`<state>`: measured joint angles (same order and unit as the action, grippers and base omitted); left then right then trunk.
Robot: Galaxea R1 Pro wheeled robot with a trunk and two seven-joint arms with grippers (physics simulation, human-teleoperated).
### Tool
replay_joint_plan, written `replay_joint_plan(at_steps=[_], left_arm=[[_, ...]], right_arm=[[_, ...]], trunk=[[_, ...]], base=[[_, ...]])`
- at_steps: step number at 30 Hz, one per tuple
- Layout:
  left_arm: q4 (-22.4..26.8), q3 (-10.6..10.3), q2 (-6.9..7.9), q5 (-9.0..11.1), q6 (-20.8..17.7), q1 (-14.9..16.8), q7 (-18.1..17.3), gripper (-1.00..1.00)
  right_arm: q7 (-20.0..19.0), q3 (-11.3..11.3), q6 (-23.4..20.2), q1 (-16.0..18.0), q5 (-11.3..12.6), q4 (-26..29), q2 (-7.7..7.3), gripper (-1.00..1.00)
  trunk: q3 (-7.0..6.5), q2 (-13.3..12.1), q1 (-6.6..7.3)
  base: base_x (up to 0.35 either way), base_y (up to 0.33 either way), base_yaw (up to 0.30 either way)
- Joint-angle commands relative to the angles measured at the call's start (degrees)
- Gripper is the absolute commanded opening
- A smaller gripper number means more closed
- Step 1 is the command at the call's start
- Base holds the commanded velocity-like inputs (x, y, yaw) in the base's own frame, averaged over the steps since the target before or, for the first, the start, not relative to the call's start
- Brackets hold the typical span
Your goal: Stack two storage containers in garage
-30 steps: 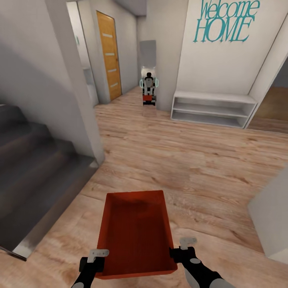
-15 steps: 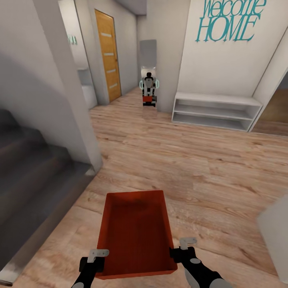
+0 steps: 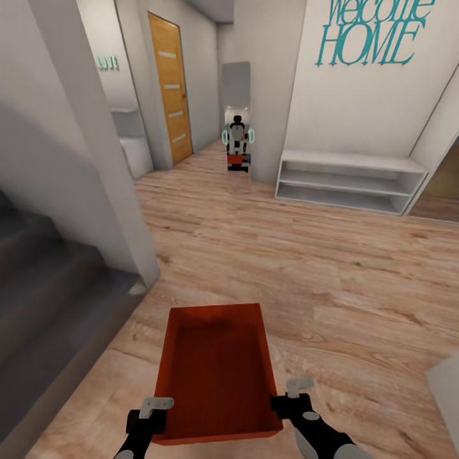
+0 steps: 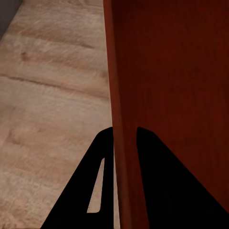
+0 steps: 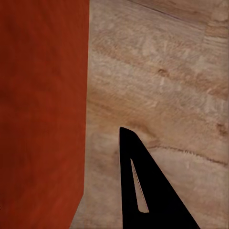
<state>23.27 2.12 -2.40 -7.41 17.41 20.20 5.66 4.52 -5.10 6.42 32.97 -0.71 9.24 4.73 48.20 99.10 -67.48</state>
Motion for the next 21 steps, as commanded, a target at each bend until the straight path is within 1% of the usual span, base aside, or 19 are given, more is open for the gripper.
replay_joint_plan(at_steps=[1, 21], left_arm=[[-0.06, 0.60, 0.03, -0.11, 0.26, 0.02, 0.84, -1.00], [-0.07, 0.60, 0.02, -0.15, 0.26, 0.02, 0.84, -1.00]], right_arm=[[0.76, 0.44, 0.18, 0.07, -0.25, -0.01, -0.24, -1.00], [0.76, 0.44, 0.22, 0.07, -0.25, -0.01, -0.24, -1.00]], trunk=[[0.04, 0.02, -0.03], [0.04, 0.02, -0.03]], base=[[0.346, 0.000, 0.000], [0.346, 0.000, 0.000]])
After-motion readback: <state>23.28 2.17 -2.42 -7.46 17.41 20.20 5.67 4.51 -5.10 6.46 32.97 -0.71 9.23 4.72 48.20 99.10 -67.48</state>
